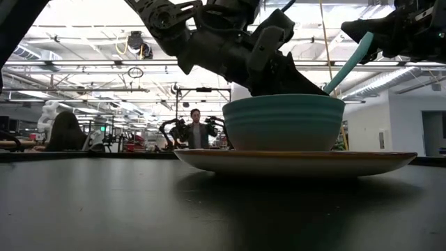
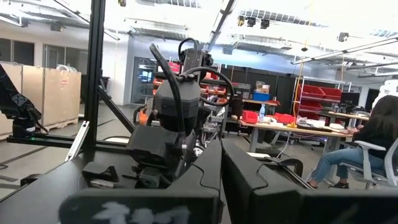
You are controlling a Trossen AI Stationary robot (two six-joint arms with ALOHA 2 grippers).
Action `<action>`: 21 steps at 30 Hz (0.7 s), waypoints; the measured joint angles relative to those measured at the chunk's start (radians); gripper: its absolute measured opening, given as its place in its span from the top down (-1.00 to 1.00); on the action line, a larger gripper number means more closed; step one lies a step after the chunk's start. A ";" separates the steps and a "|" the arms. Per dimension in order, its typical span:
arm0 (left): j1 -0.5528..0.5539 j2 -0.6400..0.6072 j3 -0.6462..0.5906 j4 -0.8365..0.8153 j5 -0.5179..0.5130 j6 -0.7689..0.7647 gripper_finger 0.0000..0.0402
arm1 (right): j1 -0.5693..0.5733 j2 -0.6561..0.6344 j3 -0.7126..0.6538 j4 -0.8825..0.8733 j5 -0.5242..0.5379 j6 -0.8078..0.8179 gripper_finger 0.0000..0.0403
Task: Set table place
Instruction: Put the blue spoon into the green bowl
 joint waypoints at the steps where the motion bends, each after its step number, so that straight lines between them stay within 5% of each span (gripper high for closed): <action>1: 0.000 0.000 -0.001 0.001 0.000 -0.013 0.81 | 0.000 0.000 0.000 0.004 0.000 0.000 1.00; 21: -0.011 0.032 -0.007 0.035 0.009 -0.046 0.81 | 0.000 0.000 0.000 0.012 0.000 0.011 1.00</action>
